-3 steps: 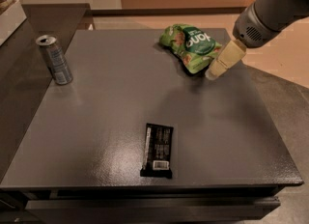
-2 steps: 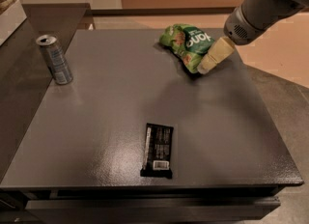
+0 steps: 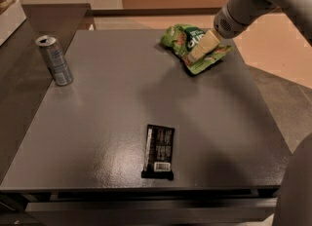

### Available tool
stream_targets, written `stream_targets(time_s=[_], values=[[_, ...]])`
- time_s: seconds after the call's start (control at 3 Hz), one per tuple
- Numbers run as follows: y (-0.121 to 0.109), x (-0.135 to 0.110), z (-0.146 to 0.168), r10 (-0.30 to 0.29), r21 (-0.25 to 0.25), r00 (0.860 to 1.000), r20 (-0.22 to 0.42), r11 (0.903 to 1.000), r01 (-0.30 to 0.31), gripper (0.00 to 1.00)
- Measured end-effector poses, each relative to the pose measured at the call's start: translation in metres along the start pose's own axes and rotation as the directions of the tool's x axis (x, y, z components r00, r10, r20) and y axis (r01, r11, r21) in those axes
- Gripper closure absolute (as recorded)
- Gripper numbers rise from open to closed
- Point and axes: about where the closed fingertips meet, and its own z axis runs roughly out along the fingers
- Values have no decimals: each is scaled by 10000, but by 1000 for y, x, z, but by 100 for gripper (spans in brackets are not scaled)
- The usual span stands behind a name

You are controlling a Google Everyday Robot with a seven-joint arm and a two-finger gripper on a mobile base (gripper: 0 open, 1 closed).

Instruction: Move green rice chip bag near rxbar chocolate

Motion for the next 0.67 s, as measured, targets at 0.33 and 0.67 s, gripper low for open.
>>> stream_targets(time_s=[0.33,0.67], values=[[-11,-12,18,395,-54,9991,-127,9992,-396,0],[-15,-20,34,660,-287,9971,-388,9973,-671,0]])
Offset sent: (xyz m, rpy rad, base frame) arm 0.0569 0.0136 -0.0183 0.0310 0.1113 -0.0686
